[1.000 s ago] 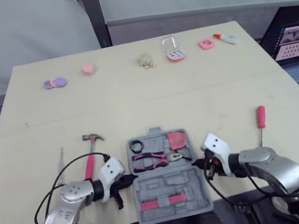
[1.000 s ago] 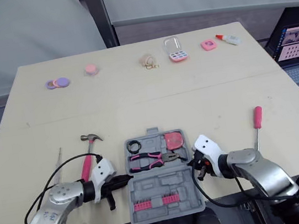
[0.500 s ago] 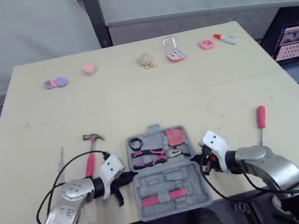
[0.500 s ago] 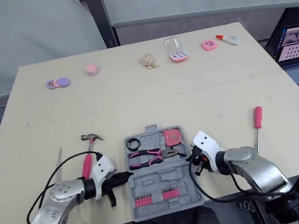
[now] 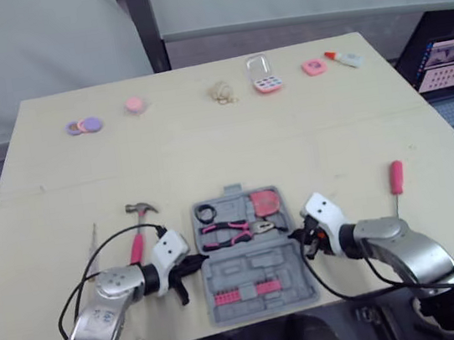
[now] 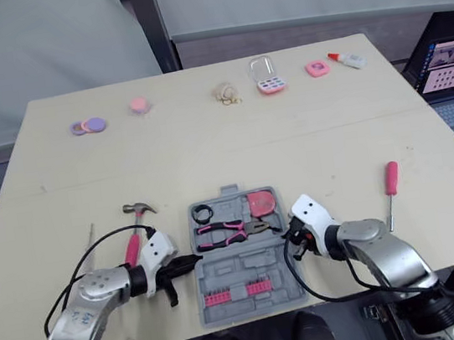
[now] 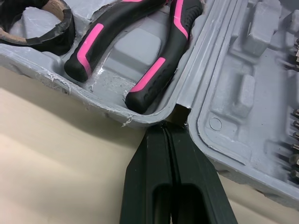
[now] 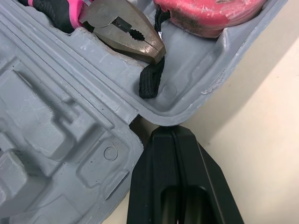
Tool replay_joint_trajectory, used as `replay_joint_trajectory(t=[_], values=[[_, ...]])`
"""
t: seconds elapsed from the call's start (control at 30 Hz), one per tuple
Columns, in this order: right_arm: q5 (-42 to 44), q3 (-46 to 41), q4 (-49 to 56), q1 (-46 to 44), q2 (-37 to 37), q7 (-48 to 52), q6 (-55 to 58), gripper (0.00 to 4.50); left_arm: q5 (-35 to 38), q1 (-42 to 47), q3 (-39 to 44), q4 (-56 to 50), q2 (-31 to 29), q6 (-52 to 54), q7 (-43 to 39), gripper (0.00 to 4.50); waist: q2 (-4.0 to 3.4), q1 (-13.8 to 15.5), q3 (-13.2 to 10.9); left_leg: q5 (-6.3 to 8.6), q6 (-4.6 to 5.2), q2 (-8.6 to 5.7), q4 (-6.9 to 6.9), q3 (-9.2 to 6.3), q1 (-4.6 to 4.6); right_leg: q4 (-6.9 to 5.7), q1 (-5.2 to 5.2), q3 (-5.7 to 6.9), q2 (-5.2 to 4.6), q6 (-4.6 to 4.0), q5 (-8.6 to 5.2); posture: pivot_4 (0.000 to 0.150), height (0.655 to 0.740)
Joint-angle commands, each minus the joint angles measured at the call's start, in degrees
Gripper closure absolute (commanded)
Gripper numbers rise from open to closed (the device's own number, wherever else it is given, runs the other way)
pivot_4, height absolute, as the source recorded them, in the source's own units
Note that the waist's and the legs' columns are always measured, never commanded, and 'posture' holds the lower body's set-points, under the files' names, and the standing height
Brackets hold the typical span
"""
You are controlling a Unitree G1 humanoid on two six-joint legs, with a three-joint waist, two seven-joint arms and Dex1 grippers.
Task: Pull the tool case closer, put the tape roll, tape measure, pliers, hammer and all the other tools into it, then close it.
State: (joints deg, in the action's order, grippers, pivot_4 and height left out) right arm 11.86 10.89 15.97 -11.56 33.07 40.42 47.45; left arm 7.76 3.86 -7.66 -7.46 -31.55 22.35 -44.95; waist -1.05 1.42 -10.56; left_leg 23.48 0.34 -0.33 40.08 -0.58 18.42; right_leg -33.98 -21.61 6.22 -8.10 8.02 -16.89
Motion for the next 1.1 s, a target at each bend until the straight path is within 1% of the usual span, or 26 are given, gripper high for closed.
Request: replay_joint_trajectory(t=[0.03, 0.33, 1.1], values=[[0.6, 0.7, 1.2, -0.6, -1.3, -0.3, -1.5, 4.50, -1.0, 0.9, 0.6, 1.2, 1.5, -0.3, 3.3, 4.46, 0.00, 0.0, 0.0, 0.00, 0.00, 0.00, 0.00, 0.00, 0.00, 0.00, 0.00, 0.00, 0.00, 0.00, 0.00, 0.150, 0.7400], [-0.8, 0.3, -0.1, -1.3, -2.2, -0.9, -2.0, 4.50, -2.0, 2.4, 0.8, 3.7, 2.6, -1.3, 4.4, 4.46, 0.00, 0.0, 0.0, -0.04, -0.01, 0.00, 0.00, -0.04, -0.01, -0.01, 0.02, 0.01, 0.01, 0.00, 0.01, 0.150, 0.7400], [-2.0, 0.3, -1.7, -3.0, -3.5, -1.5, -3.2, 4.50, -2.7, 3.0, 1.5, 5.9, 3.6, -2.8, 5.5, 4.46, 0.00, 0.0, 0.0, -0.05, -0.02, 0.01, 0.00, -0.06, -0.01, -0.01, 0.03, 0.01, 0.01, 0.01, 0.01, 0.150, 0.7400]])
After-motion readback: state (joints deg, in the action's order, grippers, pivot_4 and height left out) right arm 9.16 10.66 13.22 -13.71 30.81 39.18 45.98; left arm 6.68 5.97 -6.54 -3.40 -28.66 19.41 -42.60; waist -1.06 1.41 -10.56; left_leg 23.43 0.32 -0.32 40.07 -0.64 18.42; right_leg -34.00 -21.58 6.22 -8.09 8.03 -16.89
